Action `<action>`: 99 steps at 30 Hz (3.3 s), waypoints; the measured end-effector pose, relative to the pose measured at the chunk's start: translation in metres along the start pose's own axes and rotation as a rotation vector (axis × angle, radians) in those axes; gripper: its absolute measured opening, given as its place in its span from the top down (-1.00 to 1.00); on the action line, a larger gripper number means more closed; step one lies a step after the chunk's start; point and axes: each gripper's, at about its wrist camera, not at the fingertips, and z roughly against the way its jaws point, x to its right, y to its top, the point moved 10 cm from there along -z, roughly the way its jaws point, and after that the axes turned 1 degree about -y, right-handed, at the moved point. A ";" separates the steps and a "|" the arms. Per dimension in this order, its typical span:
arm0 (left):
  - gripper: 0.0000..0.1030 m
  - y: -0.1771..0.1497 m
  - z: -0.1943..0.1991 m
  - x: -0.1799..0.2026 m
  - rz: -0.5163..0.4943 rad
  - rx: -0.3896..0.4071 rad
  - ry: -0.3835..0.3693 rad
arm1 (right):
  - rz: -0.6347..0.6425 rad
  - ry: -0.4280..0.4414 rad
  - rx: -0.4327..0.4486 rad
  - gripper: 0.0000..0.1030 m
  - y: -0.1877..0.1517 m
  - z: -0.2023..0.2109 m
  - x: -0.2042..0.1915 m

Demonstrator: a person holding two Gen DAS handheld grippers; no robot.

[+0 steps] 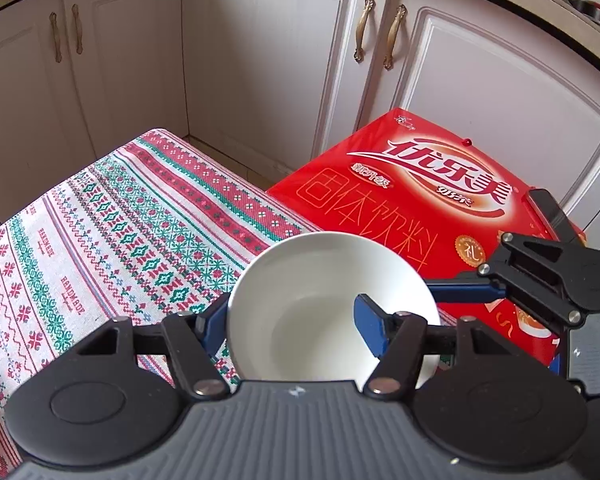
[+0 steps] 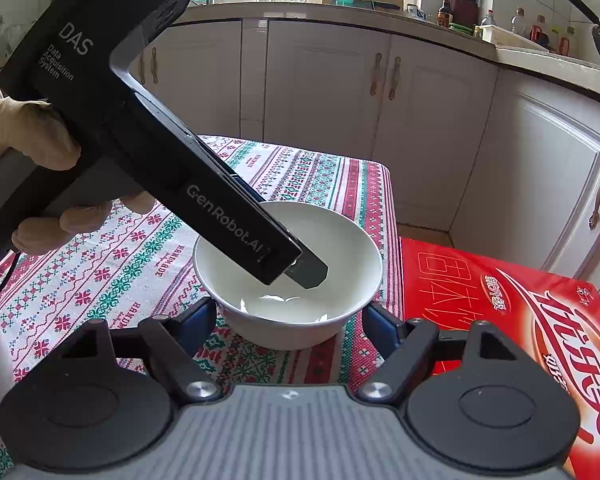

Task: Organize plates and bowls
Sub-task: 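Carry the white bowl with the left tool and lower it into the nested bowls, then open the left tool and lift it away from the bowl stack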

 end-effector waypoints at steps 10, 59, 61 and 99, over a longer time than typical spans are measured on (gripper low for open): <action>-0.24 0.002 -0.002 -0.001 0.006 -0.018 -0.009 | 0.001 0.003 0.001 -0.63 0.002 -0.002 0.002; -0.25 -0.091 0.181 0.053 0.080 0.106 0.148 | 0.127 0.178 0.072 -0.63 0.005 0.139 -0.125; -0.25 -0.095 0.187 0.052 0.088 0.111 0.157 | 0.136 0.191 0.074 -0.63 0.006 0.141 -0.132; -0.33 -0.163 0.194 0.029 0.209 0.078 0.172 | 0.185 0.287 -0.014 -0.66 -0.017 0.132 -0.191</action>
